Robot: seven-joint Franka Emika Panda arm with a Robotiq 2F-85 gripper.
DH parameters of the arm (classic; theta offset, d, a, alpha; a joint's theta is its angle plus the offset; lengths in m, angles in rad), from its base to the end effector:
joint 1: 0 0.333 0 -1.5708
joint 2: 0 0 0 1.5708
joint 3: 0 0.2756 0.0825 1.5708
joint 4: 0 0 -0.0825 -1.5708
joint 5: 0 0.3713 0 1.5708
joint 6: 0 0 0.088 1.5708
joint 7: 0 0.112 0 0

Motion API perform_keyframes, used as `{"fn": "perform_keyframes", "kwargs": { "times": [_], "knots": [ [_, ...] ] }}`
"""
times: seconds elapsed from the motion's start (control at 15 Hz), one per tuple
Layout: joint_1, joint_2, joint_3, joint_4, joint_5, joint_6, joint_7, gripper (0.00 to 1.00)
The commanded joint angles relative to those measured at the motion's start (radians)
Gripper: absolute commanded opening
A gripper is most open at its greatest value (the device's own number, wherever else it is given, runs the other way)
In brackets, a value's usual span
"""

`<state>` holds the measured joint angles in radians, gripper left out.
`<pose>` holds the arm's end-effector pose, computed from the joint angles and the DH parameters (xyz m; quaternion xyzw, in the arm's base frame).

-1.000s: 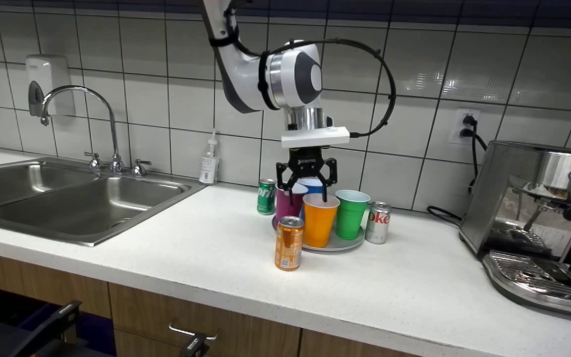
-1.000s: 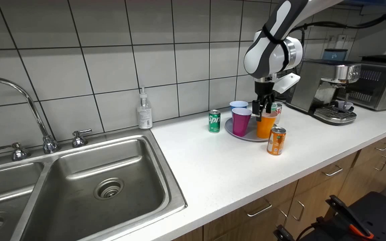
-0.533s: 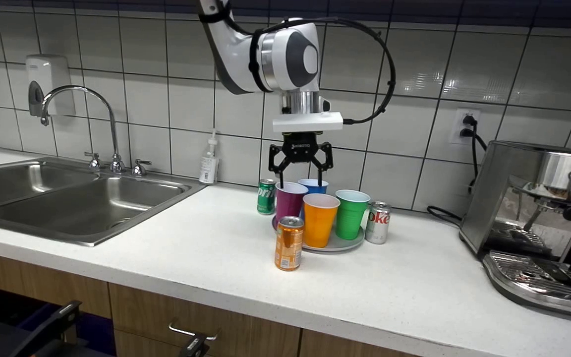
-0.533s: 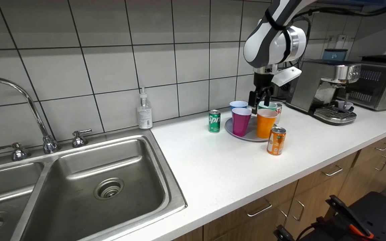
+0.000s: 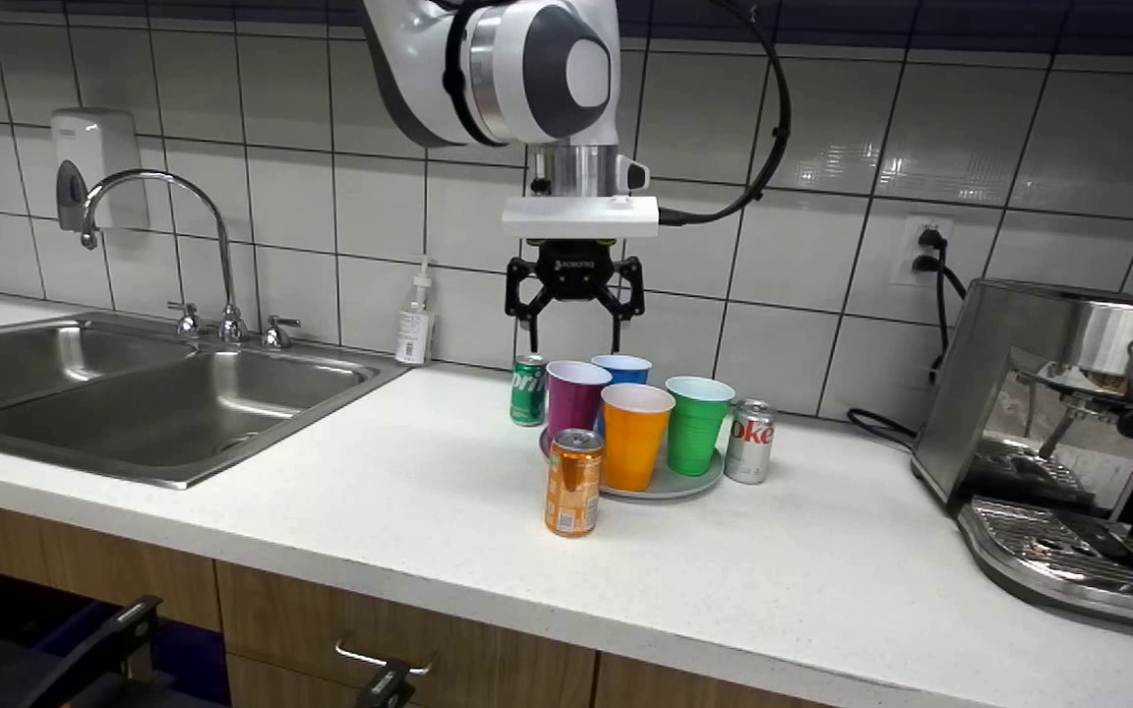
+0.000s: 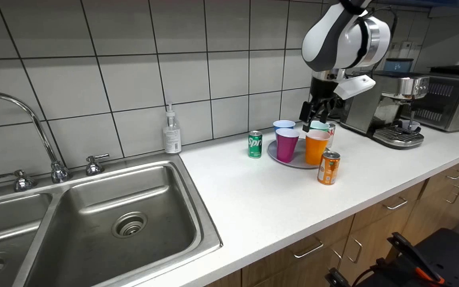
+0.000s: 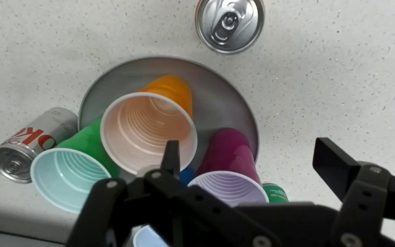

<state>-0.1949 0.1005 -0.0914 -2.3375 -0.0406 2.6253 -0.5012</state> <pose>0.4992 -0.1463 0.2757 0.9877 0.1239 0.0803 0.0508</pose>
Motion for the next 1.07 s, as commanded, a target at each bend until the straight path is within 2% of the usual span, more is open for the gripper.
{"fn": "perform_keyframes", "kwargs": {
  "times": [0.0, 0.4, 0.53, 0.8, 0.93, 1.0],
  "knots": [
    [0.007, -0.161, -0.012, -0.167, 0.017, 0.042, -0.009, 1.0],
    [0.025, -0.341, -0.042, -0.335, -0.023, 0.007, 0.057, 1.0],
    [0.041, -0.397, -0.054, -0.375, 0.0, -0.037, 0.045, 1.0],
    [0.048, -0.492, -0.052, -0.437, -0.028, -0.107, 0.076, 1.0],
    [0.052, -0.523, -0.044, -0.452, -0.041, -0.156, 0.095, 1.0],
    [0.064, -0.449, -0.068, -0.415, -0.024, -0.105, 0.062, 1.0]
  ]
}}
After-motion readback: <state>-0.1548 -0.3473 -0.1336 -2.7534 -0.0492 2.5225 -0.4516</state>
